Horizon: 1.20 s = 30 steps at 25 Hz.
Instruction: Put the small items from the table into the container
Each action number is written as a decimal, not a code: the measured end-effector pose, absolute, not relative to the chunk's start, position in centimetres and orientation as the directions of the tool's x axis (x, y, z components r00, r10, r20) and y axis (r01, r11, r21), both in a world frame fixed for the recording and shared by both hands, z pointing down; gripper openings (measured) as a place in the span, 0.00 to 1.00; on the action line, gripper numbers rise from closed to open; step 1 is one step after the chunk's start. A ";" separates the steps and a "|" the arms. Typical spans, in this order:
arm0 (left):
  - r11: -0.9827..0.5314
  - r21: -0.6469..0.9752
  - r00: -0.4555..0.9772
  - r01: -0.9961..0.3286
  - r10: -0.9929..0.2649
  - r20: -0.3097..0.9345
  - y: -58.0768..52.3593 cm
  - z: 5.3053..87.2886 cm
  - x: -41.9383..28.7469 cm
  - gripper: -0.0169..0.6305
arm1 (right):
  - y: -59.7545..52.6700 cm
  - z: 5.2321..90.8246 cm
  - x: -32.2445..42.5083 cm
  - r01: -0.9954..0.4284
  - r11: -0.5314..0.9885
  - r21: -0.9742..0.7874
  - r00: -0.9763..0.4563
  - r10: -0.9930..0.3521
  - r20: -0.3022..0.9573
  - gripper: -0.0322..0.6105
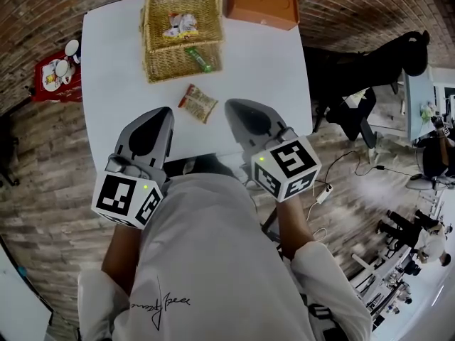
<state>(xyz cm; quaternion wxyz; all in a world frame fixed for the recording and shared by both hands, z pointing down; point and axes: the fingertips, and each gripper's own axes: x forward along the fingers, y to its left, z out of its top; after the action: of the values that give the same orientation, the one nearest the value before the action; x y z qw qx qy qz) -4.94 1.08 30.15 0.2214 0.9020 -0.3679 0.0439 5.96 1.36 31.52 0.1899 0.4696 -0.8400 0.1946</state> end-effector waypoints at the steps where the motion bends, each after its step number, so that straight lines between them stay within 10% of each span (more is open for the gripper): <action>1: -0.636 0.366 0.729 -0.680 -0.639 0.244 1.2 30.2 -4.9 0.04 | 1.4 31.5 5.9 -0.862 0.484 -0.148 -0.488 -0.714 0.502 0.09; 30: -0.615 0.406 0.733 -0.676 -0.621 0.278 1.0 32.2 -6.0 0.04 | 0.5 39.2 2.8 -0.825 0.527 -0.202 -0.518 -0.565 0.642 0.17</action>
<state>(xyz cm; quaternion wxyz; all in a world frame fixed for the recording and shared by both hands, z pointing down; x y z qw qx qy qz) -6.00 1.01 32.17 0.2484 0.8970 -0.3615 0.0546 2.76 0.47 39.25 0.2597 0.4164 -0.8344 0.2508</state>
